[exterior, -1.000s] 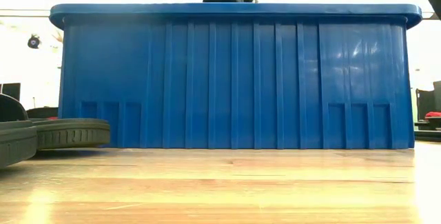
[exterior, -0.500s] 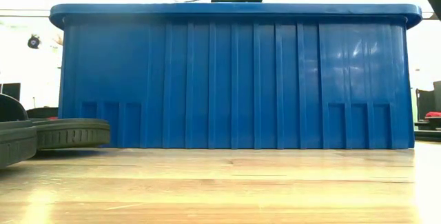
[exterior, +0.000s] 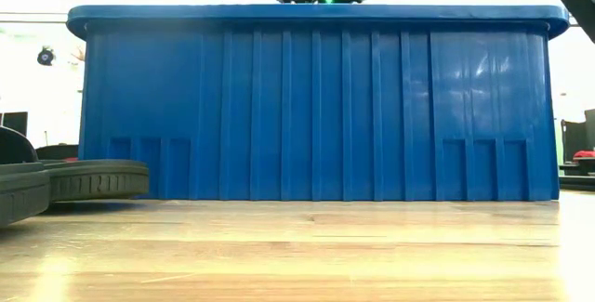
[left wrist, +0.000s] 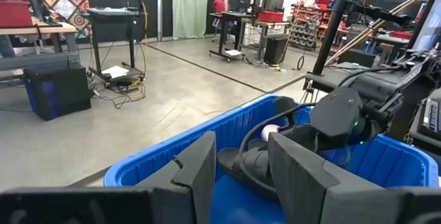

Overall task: Pick and place slides into bin
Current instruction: Put the black slide into the blue bin

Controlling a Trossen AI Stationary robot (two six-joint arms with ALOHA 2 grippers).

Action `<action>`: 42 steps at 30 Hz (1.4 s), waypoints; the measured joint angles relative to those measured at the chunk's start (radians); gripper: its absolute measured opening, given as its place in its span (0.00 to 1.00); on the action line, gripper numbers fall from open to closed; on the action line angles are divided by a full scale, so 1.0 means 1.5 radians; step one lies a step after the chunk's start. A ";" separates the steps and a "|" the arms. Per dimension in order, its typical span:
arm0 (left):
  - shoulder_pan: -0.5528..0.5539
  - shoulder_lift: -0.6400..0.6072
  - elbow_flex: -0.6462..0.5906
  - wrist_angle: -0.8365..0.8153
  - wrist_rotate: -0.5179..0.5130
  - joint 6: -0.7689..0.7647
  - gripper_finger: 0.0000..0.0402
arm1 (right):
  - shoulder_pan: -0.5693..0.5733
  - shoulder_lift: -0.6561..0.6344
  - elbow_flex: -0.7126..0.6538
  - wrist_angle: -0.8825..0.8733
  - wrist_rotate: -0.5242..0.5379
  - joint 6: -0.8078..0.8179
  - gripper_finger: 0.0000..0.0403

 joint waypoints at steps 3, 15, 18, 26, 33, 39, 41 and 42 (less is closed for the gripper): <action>0.000 0.001 0.000 0.000 0.000 0.000 0.29 | -0.002 0.014 0.001 -0.001 0.001 -0.002 0.03; 0.000 0.003 0.000 -0.001 0.000 0.000 0.29 | -0.010 0.052 -0.008 -0.005 0.012 -0.021 0.03; 0.000 0.004 0.000 -0.001 0.001 -0.001 0.29 | -0.015 0.069 -0.008 -0.004 0.012 -0.021 0.03; 0.000 0.003 0.000 -0.001 0.001 0.000 0.29 | -0.027 0.105 -0.009 -0.001 0.011 -0.043 0.03; 0.000 0.002 0.000 -0.002 0.001 0.001 0.29 | -0.032 0.116 -0.015 0.016 0.010 -0.061 0.03; 0.000 0.001 0.000 -0.003 0.001 0.004 0.29 | -0.045 0.128 -0.019 0.045 0.007 -0.086 0.03; 0.000 0.000 0.000 -0.003 0.001 0.004 0.29 | -0.049 0.134 -0.020 0.047 0.003 -0.096 0.03; 0.000 -0.001 0.000 -0.004 0.001 0.004 0.29 | -0.050 0.136 -0.020 0.048 0.004 -0.100 0.03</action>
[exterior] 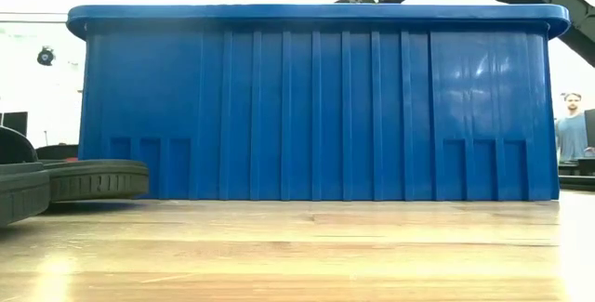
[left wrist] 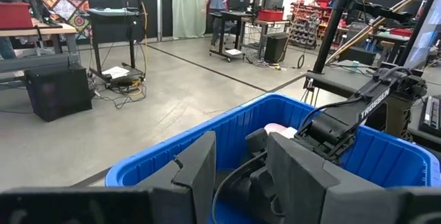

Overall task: Pick and place slides into bin
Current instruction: Put the black slide into the blue bin

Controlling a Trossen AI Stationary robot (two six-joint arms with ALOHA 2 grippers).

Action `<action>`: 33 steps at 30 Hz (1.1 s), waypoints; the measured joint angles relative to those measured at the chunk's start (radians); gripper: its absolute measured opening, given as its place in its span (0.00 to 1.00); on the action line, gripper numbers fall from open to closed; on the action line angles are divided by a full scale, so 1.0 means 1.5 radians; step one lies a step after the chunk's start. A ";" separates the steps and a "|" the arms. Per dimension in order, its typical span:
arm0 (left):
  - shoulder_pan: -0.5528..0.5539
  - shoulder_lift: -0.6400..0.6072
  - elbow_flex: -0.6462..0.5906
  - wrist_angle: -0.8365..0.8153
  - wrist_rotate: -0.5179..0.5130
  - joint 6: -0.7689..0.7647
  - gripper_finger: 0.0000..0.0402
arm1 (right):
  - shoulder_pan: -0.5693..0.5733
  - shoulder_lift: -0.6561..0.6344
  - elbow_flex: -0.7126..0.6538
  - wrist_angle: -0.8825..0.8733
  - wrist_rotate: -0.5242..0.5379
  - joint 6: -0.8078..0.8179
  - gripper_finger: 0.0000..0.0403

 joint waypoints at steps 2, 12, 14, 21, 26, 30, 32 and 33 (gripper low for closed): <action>0.000 -0.001 0.000 0.000 -0.001 0.000 0.29 | -0.002 0.010 0.000 0.002 -0.001 -0.006 0.03; 0.000 -0.002 0.000 -0.001 0.000 0.000 0.29 | -0.011 0.025 -0.001 -0.001 -0.023 -0.002 0.03; 0.000 -0.003 0.000 -0.002 0.000 0.000 0.29 | -0.012 0.025 -0.001 -0.002 -0.025 -0.003 0.03; 0.000 -0.003 0.000 -0.017 0.000 -0.001 0.29 | -0.022 0.024 -0.001 -0.037 -0.073 -0.024 0.03; 0.000 -0.003 0.000 -0.017 0.000 -0.002 0.29 | -0.023 0.024 -0.001 -0.039 -0.077 -0.006 0.03; 0.000 -0.003 0.000 -0.017 0.000 -0.003 0.29 | -0.023 0.024 -0.001 -0.035 -0.078 -0.004 0.03; 0.000 -0.003 0.000 -0.016 0.000 -0.003 0.29 | -0.024 0.024 -0.001 -0.035 -0.079 -0.004 0.04; 0.000 -0.003 0.000 -0.016 0.000 -0.004 0.29 | -0.024 0.024 -0.001 -0.035 -0.079 -0.004 0.05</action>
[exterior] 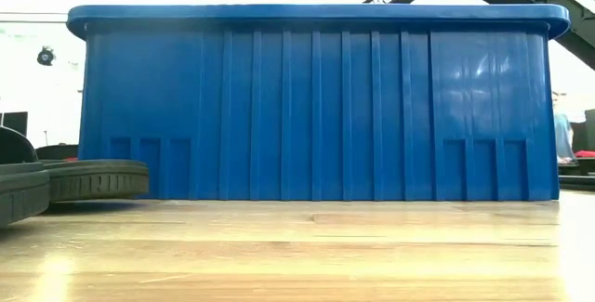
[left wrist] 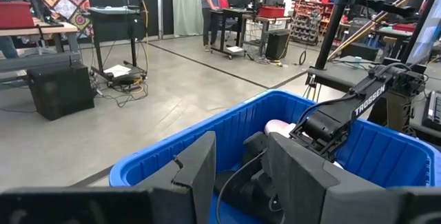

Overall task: Pick and place slides into bin
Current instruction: Put the black slide into the blue bin

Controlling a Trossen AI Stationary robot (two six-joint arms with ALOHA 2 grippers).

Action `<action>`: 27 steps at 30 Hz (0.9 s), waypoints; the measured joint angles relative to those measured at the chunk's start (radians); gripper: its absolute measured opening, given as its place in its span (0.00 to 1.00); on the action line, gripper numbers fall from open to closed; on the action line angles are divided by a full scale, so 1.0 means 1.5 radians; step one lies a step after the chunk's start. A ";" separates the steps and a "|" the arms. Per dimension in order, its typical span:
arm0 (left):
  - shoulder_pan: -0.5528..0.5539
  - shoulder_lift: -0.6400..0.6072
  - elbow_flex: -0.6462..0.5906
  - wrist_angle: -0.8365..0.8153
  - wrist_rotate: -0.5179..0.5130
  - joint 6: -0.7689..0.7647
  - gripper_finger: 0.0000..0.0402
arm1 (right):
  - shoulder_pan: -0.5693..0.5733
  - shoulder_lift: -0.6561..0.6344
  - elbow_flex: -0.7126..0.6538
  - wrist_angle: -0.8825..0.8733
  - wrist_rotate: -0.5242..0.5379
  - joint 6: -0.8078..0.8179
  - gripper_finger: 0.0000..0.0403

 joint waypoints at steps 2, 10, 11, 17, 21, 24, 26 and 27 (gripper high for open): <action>0.000 0.000 0.000 0.000 0.000 -0.001 0.29 | 0.000 0.000 0.000 -0.001 0.000 -0.001 0.08; 0.000 0.000 0.000 0.001 0.000 -0.001 0.29 | -0.002 0.002 0.014 -0.010 -0.013 -0.001 0.30; 0.000 0.000 0.000 0.001 0.000 -0.001 0.29 | -0.002 0.003 0.017 -0.011 -0.014 0.001 0.33; 0.000 0.000 0.000 0.001 0.000 -0.001 0.29 | -0.002 0.004 0.042 -0.027 -0.014 0.002 0.51; 0.000 0.000 0.000 0.001 0.000 -0.001 0.29 | -0.001 0.004 0.054 -0.048 -0.012 0.015 0.62; 0.000 0.000 0.000 0.001 0.000 -0.001 0.29 | -0.001 0.003 0.064 -0.065 -0.012 0.031 0.69; 0.000 0.000 0.000 0.001 0.000 -0.001 0.29 | -0.001 0.003 0.071 -0.079 -0.012 0.045 0.73; 0.000 0.000 0.000 0.001 0.000 -0.001 0.29 | -0.001 0.003 0.075 -0.086 -0.012 0.051 0.75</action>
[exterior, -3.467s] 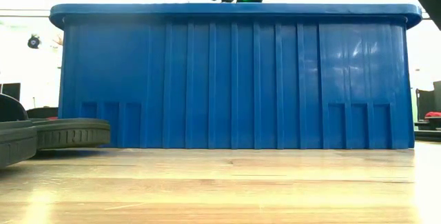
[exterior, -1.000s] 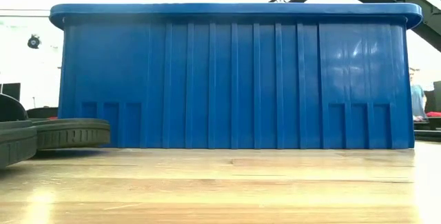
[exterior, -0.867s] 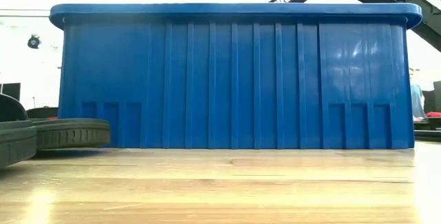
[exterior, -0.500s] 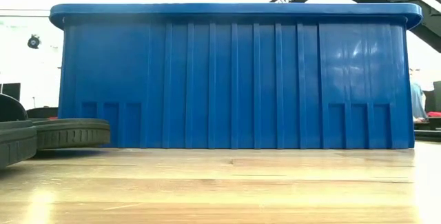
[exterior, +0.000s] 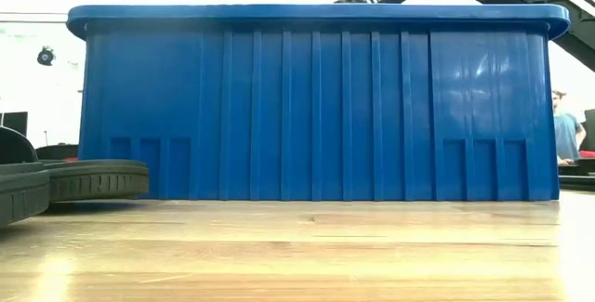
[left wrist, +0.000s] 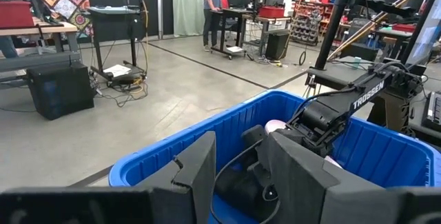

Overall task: Pick and place slides into bin
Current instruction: Put the black slide into the blue bin, then stack the black slide on top of the black slide on the blue bin

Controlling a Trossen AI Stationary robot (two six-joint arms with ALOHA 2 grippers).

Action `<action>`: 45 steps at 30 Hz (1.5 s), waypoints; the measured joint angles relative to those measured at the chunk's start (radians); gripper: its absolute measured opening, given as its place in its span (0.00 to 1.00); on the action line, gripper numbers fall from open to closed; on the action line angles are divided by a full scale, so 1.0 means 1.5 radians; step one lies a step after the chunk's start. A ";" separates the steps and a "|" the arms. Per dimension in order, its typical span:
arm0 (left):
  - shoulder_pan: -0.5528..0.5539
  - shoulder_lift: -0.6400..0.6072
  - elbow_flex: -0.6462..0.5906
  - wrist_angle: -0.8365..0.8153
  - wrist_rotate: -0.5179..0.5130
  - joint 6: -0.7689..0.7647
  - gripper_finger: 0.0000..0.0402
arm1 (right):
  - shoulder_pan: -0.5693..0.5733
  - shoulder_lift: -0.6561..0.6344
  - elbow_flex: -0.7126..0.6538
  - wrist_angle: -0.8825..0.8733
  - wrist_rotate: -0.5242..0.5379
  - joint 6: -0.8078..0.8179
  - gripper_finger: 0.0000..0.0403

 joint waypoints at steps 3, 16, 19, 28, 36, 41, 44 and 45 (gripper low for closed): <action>0.000 0.000 0.000 0.000 0.000 0.000 0.29 | 0.001 0.000 0.016 -0.020 0.000 0.015 0.80; 0.000 0.000 0.000 0.000 0.000 0.000 0.29 | 0.003 -0.002 0.076 -0.060 -0.114 0.022 0.82; 0.000 0.000 0.000 0.000 0.000 0.000 0.29 | 0.002 -0.002 0.087 -0.066 -0.145 0.056 0.82; 0.000 0.000 0.000 0.000 0.000 0.000 0.29 | 0.003 -0.002 0.142 -0.099 -0.280 0.131 0.81; 0.000 0.000 0.000 0.000 0.000 0.000 0.29 | 0.002 -0.002 0.207 -0.072 -0.508 0.192 0.81; 0.000 0.001 0.000 0.000 0.000 -0.001 0.29 | 0.002 -0.003 0.229 0.071 -0.735 0.223 0.81; 0.000 0.001 0.000 0.000 0.000 -0.001 0.29 | 0.003 -0.003 0.229 0.207 -0.839 0.281 0.81; 0.000 0.001 0.000 0.000 0.000 -0.001 0.29 | 0.003 -0.003 0.229 0.253 -0.863 0.302 0.81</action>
